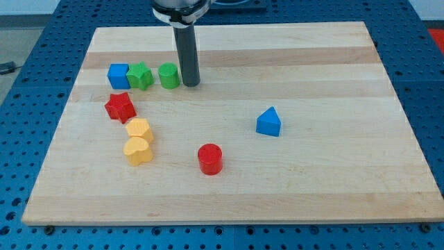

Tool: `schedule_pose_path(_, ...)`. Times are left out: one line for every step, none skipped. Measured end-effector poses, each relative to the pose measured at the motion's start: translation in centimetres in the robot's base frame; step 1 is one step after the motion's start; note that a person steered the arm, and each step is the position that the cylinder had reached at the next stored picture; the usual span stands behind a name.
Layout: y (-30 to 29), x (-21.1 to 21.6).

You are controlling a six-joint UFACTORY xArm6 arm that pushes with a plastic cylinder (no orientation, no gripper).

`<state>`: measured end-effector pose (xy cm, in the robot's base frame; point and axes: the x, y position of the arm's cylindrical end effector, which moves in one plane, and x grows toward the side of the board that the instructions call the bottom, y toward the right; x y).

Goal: Nudge the green circle left a bit

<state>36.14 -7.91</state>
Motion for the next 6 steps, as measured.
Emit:
schedule_pose_path(-0.9, 0.0)
schedule_pose_path(-2.5, 0.0)
schedule_pose_path(-2.5, 0.0)
schedule_pose_path(-2.5, 0.4)
schedule_pose_path(0.0, 0.5)
schedule_pose_path(3.2, -3.0)
